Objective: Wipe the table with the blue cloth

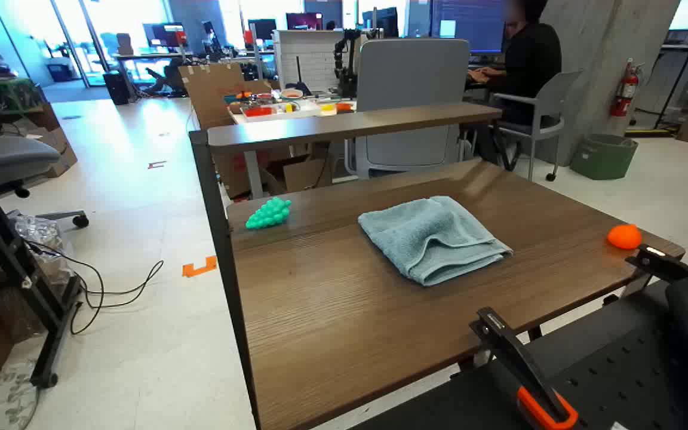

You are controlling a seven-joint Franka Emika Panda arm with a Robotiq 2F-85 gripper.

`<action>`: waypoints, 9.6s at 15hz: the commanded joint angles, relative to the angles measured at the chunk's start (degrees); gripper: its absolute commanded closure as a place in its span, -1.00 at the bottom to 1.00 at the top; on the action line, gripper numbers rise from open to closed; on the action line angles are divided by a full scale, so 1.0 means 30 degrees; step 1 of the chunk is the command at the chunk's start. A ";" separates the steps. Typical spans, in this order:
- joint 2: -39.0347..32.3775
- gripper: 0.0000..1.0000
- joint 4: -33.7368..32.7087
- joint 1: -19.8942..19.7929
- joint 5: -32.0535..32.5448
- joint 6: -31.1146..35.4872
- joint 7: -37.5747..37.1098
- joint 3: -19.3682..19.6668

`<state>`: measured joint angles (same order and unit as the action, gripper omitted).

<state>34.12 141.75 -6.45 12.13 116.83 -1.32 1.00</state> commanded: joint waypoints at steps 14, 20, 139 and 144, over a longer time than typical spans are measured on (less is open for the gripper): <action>-0.2918 -1.00 -0.1961 0.1669 -0.4938 -0.1148 0.1453 0.1572; -0.7286 -1.00 -0.3567 0.1006 -0.6025 -0.1179 0.0000 0.1526; -3.1358 -1.00 -1.8505 -0.1521 -1.1968 0.9573 -1.1897 0.2282; -3.1747 -1.00 -1.9008 -0.1916 -1.2396 1.0743 -1.2450 0.1820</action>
<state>-54.63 88.94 -11.10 -22.92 143.60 -38.63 7.62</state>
